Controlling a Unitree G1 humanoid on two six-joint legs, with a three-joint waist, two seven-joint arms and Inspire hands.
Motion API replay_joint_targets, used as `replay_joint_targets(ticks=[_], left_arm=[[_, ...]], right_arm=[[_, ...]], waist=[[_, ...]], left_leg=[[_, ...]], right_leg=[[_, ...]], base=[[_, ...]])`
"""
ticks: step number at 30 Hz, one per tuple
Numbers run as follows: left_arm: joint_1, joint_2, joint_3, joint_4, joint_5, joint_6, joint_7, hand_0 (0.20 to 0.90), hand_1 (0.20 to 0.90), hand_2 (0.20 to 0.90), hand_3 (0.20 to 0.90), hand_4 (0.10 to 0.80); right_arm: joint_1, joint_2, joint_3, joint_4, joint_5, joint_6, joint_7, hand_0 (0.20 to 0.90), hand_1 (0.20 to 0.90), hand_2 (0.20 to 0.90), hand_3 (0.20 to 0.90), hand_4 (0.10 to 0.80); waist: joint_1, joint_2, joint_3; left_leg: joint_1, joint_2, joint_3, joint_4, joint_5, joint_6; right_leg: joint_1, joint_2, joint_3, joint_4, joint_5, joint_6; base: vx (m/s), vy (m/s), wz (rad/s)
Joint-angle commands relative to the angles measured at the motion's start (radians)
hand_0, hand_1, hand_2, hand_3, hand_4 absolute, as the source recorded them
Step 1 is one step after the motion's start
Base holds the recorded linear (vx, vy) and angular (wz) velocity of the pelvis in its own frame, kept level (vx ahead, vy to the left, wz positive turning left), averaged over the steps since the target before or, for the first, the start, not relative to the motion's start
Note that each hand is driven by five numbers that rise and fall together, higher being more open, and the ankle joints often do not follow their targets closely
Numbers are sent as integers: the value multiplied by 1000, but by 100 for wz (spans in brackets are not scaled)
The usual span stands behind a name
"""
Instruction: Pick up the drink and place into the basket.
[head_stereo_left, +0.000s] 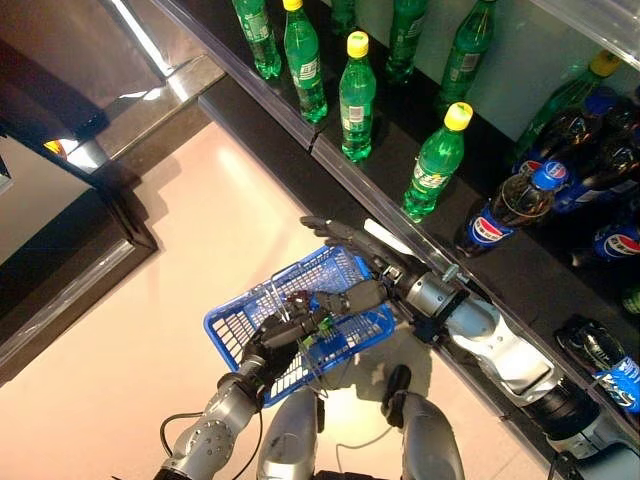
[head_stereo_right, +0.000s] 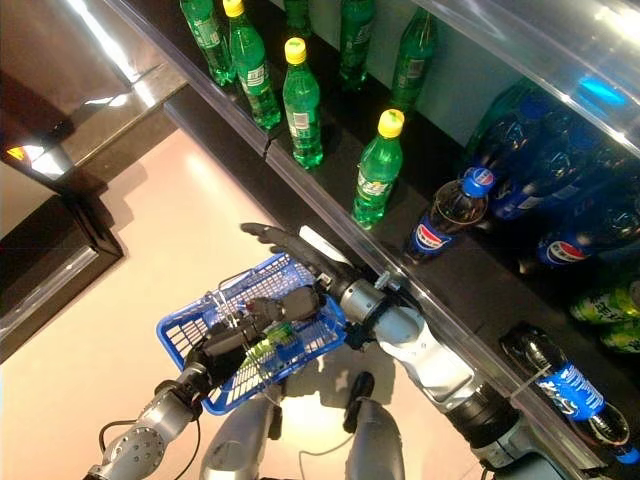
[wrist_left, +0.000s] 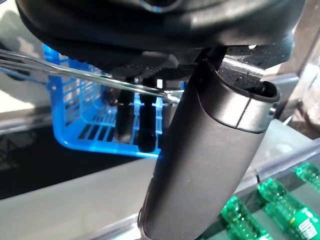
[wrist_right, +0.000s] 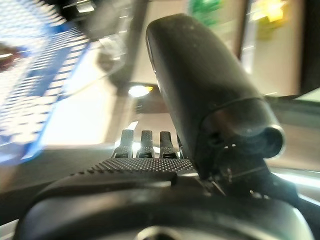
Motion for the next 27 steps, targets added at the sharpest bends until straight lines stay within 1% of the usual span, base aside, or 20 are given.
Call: replay_joint_targets(ticks=[1,4,9,13,15,17,18,21,23,24,27], left_arm=[[10,-2,56,-357,-19,-117,-101,300,300,300,200,100],[23,-12,55,-362,-11,-130,-96,300,300,300,200,100],[36,-18,57,-371,-13,-141,-77,300,300,300,200,100],[32,-20,50,-374,-16,-146,-63,300,300,300,200,100],[30,-23,46,-374,-17,-150,-55,300,300,300,200,100],[29,-27,39,-375,-16,-158,-47,300,300,300,200,100],[29,-30,35,-373,-16,-166,-45,300,300,300,200,100],[26,-35,25,-377,-17,-181,-34,300,300,300,200,100],[22,-37,17,-378,-18,-192,-29,300,300,300,200,100],[20,-36,12,-378,-21,-199,-27,300,300,300,200,100],[17,-35,3,-383,-23,-211,-20,300,300,300,200,100]], right_arm=[[-12,45,-50,-99,94,-198,-84,900,900,900,900,800],[23,76,-93,-110,95,-248,-145,900,900,900,900,800],[57,108,-137,-145,69,-318,-195,900,900,900,900,800],[31,121,-152,-150,50,-357,-300,900,900,900,900,800],[23,134,-160,-147,-4,-381,-377,900,900,900,900,800],[16,146,-167,-145,-59,-392,-459,900,900,900,900,800],[16,155,-176,-147,-92,-391,-522,900,900,900,900,800],[18,172,-190,-144,-128,-390,-615,900,900,900,900,800],[20,182,-193,-138,-149,-385,-651,900,900,900,900,800],[18,182,-192,-133,-165,-364,-687,900,900,900,900,800],[12,184,-185,-120,-174,-342,-726,900,900,900,900,800]], waist=[[-24,-34,-181],[-33,-30,-186],[-44,-20,-185],[-44,-13,-182],[-44,-9,-180],[-45,-5,-178],[-47,-1,-176],[-51,4,-172],[-54,8,-169],[-55,10,-166],[-55,14,-160]], left_leg=[[45,-32,17,67,-140,-4],[50,-30,22,71,-145,-3],[54,-29,27,75,-149,-1],[56,-30,27,79,-152,0],[55,-31,27,82,-153,-1],[55,-33,27,83,-153,-1],[55,-34,29,84,-154,-1],[50,-37,31,87,-156,0],[47,-37,32,90,-156,0],[44,-38,31,93,-157,-1],[38,-38,31,98,-156,-1]], right_leg=[[170,9,82,-298,121,69],[173,10,88,-296,118,70],[172,12,98,-290,114,71],[175,9,97,-287,111,70],[174,7,99,-284,110,70],[173,6,99,-283,110,69],[170,4,99,-279,109,68],[163,2,103,-273,107,67],[157,0,104,-269,106,67],[154,-2,105,-267,107,66],[150,-4,105,-264,107,65]], base=[[67,10,-1],[40,21,-3],[25,31,-8],[22,15,-8],[22,34,0],[16,46,1],[14,57,1],[5,47,0],[-2,42,0],[3,37,-2],[-1,31,-5]])
